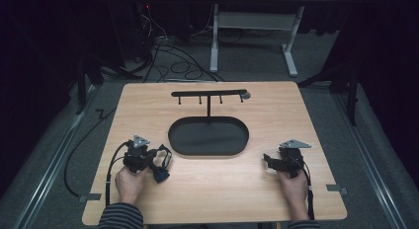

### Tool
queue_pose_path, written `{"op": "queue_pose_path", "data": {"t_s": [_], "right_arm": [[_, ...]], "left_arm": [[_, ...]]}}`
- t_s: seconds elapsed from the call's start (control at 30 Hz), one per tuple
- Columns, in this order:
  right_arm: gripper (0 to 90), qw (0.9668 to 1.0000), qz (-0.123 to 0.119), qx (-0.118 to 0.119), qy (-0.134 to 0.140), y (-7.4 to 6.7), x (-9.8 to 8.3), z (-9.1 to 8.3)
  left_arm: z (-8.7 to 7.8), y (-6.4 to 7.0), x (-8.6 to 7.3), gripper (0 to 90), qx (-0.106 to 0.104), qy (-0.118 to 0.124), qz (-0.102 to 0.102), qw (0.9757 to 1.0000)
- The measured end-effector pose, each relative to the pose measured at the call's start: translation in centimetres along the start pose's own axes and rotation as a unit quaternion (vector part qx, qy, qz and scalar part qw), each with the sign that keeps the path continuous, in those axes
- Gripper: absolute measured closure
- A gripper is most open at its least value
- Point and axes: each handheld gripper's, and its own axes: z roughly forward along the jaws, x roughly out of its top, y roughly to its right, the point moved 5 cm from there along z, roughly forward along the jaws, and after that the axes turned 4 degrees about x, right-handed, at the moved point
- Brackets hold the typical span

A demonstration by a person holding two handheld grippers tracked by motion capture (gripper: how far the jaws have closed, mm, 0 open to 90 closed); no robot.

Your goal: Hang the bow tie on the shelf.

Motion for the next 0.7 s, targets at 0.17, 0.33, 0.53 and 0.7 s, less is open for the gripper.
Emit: {"op": "queue_pose_path", "data": {"t_s": [0.17,0.33,0.53,0.7], "right_arm": [[28.8,1.0000,0.000,0.000,0.000,0.0,0.0,0.0],[28.8,1.0000,0.000,0.000,0.000,0.0,0.0,0.0],[28.8,1.0000,0.000,-0.001,0.000,0.0,0.0,0.0],[28.8,1.0000,0.000,0.000,0.000,0.0,0.0,0.0]], "left_arm": [[-0.9,0.0,0.2,88.2,-0.007,0.013,-0.006,0.9999],[-1.6,-0.2,0.3,88.3,-0.007,0.020,-0.009,0.9997],[-2.5,0.0,0.8,88.4,-0.009,0.031,-0.004,0.9995],[-3.1,0.4,1.3,88.4,-0.014,0.041,0.000,0.9991]]}}
